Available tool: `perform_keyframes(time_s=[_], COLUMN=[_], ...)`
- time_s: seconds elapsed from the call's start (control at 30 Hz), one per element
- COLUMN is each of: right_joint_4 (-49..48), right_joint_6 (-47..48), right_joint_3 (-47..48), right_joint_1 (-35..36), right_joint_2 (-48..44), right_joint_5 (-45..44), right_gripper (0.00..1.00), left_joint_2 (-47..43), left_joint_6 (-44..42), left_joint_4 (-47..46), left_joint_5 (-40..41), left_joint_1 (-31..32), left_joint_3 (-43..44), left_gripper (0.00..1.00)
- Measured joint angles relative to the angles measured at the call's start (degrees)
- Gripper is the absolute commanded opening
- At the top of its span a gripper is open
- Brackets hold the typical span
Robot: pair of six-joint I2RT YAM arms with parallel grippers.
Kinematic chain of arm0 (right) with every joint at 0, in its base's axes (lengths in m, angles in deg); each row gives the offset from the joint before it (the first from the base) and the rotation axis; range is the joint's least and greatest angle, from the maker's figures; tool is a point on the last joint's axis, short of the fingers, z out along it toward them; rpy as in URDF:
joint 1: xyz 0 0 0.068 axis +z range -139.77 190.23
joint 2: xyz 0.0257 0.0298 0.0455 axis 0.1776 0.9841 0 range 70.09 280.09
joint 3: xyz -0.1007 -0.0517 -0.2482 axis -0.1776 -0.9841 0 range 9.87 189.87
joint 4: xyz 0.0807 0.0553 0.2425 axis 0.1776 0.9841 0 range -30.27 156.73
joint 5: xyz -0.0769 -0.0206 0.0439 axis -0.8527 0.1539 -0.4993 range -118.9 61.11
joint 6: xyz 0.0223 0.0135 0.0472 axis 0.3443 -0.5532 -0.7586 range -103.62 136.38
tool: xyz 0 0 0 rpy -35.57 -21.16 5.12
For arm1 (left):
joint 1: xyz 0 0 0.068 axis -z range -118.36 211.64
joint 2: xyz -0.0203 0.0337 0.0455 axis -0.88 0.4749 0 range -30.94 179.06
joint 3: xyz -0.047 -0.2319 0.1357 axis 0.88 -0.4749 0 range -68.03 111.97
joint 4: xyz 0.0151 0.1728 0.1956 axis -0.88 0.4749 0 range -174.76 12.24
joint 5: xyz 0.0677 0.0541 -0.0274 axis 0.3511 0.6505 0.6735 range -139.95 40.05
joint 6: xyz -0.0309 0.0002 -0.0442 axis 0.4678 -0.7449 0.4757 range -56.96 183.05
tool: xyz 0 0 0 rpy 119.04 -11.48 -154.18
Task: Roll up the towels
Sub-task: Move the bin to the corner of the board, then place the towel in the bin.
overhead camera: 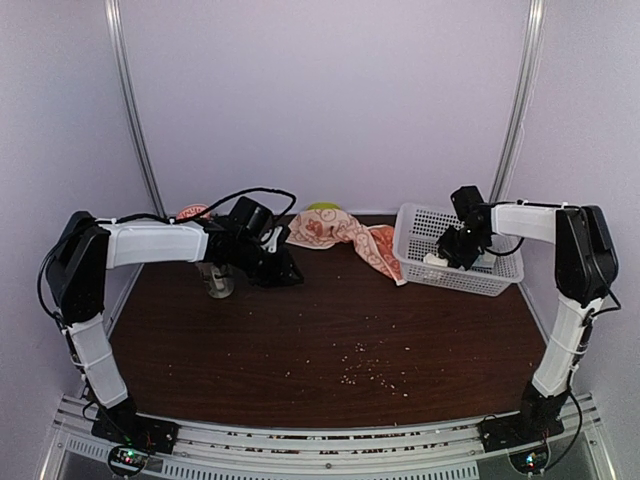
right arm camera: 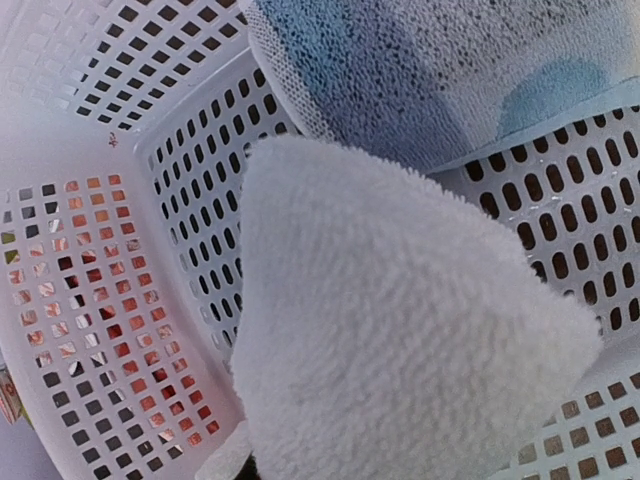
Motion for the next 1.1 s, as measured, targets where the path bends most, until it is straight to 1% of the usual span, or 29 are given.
perform_keyframes(time_s=[0.2,0.4,0.47,0.6,0.7,0.9,1.1], right_joint_4=[0.50,1.73,1.97,3.04,3.56,4.39,5.49], right_joint_6=[2.89,5.79,6.43,7.21,7.80,8.28,8.70], right_joint_3=[-5.07,-10.45,-12.92,-17.55,-20.70,-25.33,-26.97], right_joint_1=[1.18,5.01,6.38,9.88,13.29,18.99,23.56], right_joint_2=[-4.46,-8.63,-10.58,-14.93,-17.92,-22.47,-24.00], right_joint_5=[1.49,2.95,3.26,3.78,4.02,4.11,4.09], right_gripper=[0.00,0.00,0.00,0.00,0.00,0.00,0.00], left_joint_2=[1.05,1.07,1.07,1.07,1.07,1.16,3.52], left_joint_6=[0.35,0.96,1.05,1.20,0.98,0.33,-2.10], left_joint_4=[-0.11,-1.07,-1.42,-2.91,-3.30,-3.37,-1.66], left_joint_5=[-0.52,-1.53,-2.01,-3.50,-4.35,-5.33,-5.40], left_joint_1=[0.00,0.00,0.00,0.07,0.55,3.39,7.61], left_joint_3=[0.00,0.00,0.00,-0.07,-0.04,2.16,10.05], left_gripper=[0.24,0.26,0.31,0.50,0.59,0.69,0.74])
